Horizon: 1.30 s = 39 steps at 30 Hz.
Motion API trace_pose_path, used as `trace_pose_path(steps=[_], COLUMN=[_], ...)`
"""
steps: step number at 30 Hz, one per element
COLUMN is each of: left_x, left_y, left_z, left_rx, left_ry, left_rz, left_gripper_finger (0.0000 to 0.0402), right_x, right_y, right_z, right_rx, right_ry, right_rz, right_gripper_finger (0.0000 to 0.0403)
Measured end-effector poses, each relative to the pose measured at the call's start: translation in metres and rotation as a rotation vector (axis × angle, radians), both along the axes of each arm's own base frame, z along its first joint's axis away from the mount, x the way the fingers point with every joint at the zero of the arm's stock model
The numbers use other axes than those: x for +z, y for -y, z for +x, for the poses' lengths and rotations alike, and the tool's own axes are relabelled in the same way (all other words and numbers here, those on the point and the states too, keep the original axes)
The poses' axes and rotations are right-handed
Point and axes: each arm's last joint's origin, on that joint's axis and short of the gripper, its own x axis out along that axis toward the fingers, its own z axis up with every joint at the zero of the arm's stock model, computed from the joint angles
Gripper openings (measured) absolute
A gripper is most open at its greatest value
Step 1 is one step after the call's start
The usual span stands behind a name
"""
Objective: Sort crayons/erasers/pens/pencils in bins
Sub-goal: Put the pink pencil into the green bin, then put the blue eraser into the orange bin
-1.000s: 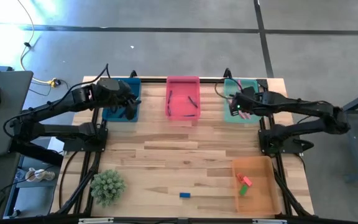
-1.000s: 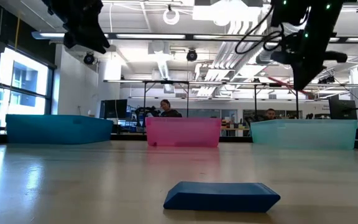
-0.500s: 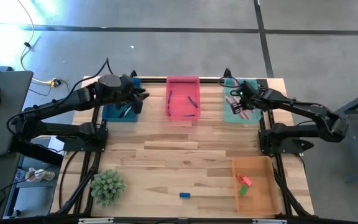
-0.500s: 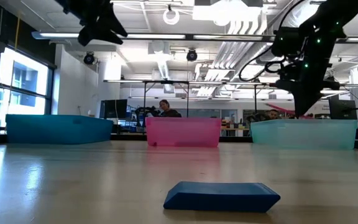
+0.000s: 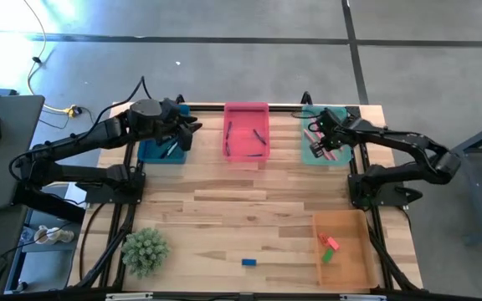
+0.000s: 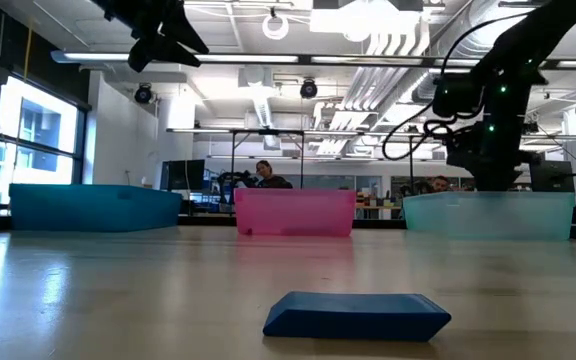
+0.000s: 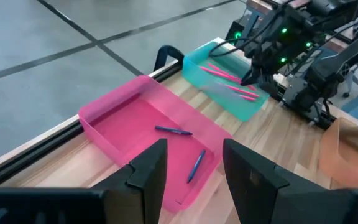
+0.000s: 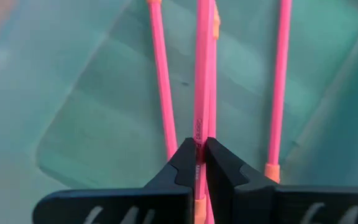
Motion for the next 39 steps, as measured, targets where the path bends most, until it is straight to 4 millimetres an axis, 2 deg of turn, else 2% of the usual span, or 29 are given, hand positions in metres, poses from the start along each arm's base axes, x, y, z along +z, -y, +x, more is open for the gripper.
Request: trace_pose_path(steps=[5,10,16,20,23,29,39], left_x=[0.000,0.000,-0.002,-0.004,-0.005,-0.005,0.001], left_y=[0.000,0.000,0.000,0.001,0.001,0.002,0.009], left_z=[0.000,0.000,-0.001,-0.002,-0.002,-0.002,0.005], left_rx=[0.000,0.000,0.000,0.008,0.015,-0.009,-0.064], left_ry=[0.000,-0.001,-0.020,-0.030,-0.028,-0.022,0.045], left_rz=[0.000,-0.001,-0.012,-0.040,-0.056,-0.066,-0.060], left_gripper_finger=[0.0145,0.0145,0.0145,0.0145,0.0145,0.0157,0.0202], right_x=[-0.012,-0.016,-0.011,0.001,0.013,0.039,0.070], right_y=[0.003,0.004,0.007,0.010,0.013,0.015,0.002], right_z=[0.003,0.004,0.007,0.011,0.014,0.023,0.048], right_rx=[-0.003,-0.005,0.000,-0.010,-0.036,-0.049,0.027], right_ry=[-0.056,-0.065,-0.048,-0.041,-0.037,-0.012,0.039], right_rz=[0.041,0.061,0.054,0.046,0.048,0.035,-0.015], right_gripper_finger=[0.0003,0.0009,0.0078,0.0125,0.0140,0.0144,0.0145])
